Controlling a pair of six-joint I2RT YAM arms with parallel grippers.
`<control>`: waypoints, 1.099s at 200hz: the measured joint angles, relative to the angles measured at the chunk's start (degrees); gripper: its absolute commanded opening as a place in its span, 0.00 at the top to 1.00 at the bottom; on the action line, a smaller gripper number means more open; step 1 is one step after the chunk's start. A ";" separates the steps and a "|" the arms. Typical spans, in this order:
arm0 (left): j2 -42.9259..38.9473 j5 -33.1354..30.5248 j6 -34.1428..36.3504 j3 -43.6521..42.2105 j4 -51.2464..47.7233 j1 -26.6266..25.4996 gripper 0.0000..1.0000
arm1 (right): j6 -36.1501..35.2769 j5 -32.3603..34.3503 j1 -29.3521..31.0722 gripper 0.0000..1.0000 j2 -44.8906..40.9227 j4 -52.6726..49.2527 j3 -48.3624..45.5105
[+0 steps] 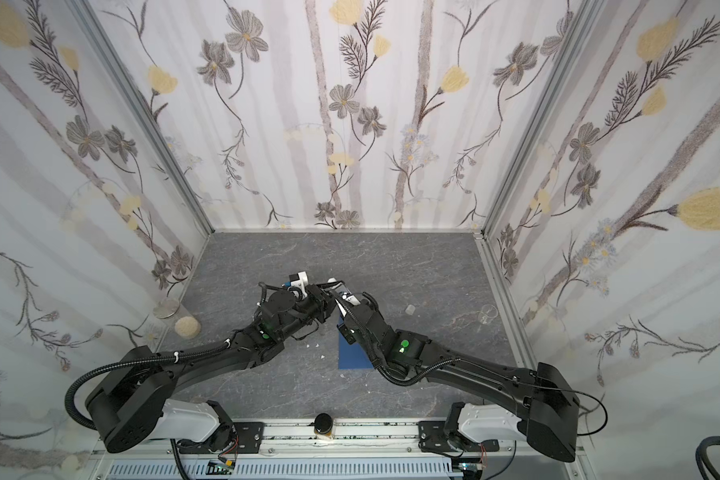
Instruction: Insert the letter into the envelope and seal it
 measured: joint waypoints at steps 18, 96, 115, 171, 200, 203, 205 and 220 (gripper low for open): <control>0.07 0.48 0.02 0.00 -0.37 0.00 1.00 | -2.84 5.38 2.27 0.87 1.73 -0.31 0.63; 0.68 1.16 0.79 0.15 -2.14 0.02 1.00 | -12.94 26.18 9.11 0.88 11.32 -0.15 3.32; 0.79 1.11 0.90 0.20 -3.56 0.02 1.00 | -14.03 28.70 9.75 0.88 13.33 -0.35 3.87; 0.02 1.90 0.35 0.26 -3.10 -0.07 1.00 | -10.86 25.53 9.84 0.49 11.30 -1.20 4.39; -2.05 0.07 0.04 0.04 -2.51 -0.07 1.00 | -3.56 15.74 8.81 0.43 5.40 -1.05 3.78; -2.25 -0.20 0.07 0.00 -2.49 -0.11 1.00 | -2.32 14.36 8.37 0.43 4.52 -0.85 3.45; -2.38 -0.48 0.07 -0.02 -2.49 -0.13 1.00 | -1.53 13.49 8.09 0.43 4.04 -0.68 3.23; -3.17 -3.06 0.24 -0.02 -2.29 -0.26 1.00 | 4.39 6.08 5.49 0.42 0.00 0.59 0.92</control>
